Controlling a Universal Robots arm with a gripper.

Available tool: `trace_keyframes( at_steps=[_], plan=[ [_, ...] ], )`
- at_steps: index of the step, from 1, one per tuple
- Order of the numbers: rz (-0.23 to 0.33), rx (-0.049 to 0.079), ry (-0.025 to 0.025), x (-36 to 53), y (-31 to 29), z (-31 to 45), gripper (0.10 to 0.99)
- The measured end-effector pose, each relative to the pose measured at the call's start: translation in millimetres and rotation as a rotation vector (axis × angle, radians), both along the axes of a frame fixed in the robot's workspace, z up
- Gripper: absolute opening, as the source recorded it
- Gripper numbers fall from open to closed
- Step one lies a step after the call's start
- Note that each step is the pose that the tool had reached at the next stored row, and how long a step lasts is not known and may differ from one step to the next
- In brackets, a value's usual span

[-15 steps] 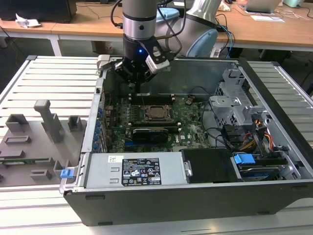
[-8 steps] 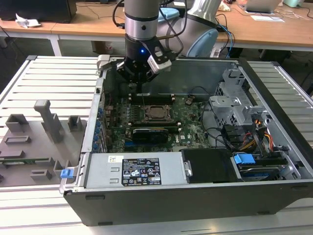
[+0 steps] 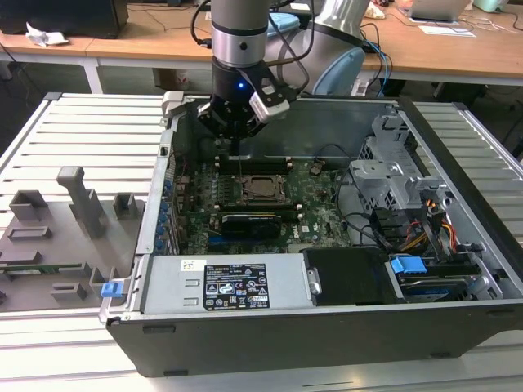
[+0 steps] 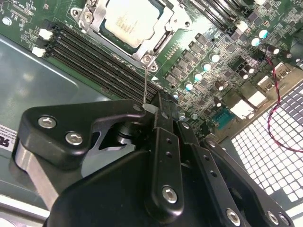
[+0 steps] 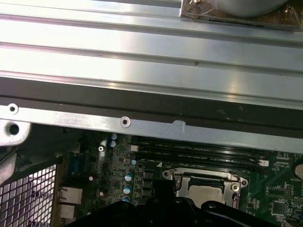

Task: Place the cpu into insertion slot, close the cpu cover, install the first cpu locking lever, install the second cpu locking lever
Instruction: 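Install the first cpu locking lever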

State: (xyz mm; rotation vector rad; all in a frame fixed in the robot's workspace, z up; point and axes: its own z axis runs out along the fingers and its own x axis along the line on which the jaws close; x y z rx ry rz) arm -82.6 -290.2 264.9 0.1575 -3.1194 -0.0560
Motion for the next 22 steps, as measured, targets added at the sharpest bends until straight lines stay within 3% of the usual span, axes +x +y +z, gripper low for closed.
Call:
trace_keyframes(
  at_steps=[13,22],
  plan=[
    [0.0,0.0,0.0,6.5,0.0,-0.1,0.106],
    [0.0,0.0,-0.0001,28.9,0.0,-2.8,0.106]
  ],
)
